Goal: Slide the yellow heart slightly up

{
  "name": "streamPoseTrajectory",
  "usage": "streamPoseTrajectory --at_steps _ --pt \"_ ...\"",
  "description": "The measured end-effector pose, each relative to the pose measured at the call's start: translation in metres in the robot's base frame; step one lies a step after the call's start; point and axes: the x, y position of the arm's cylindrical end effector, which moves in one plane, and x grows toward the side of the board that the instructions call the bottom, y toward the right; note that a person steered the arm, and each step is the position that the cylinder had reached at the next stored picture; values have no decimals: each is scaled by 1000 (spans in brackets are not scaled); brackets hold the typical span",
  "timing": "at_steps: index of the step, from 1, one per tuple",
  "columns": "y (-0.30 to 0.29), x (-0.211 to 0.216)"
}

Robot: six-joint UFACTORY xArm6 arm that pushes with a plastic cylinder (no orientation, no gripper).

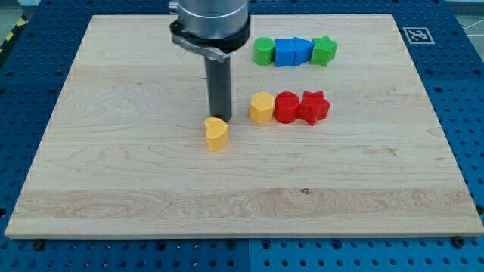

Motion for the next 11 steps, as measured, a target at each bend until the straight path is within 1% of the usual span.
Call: streamPoseTrajectory --at_steps 1,2,4,5,6,8,9,10,11 --pt "-24 0" --pt "-47 9" --pt "-53 75" --pt "-32 91" --pt "-10 89" --pt "3 32" --pt "3 15" --pt "-7 18" --pt "-22 51"
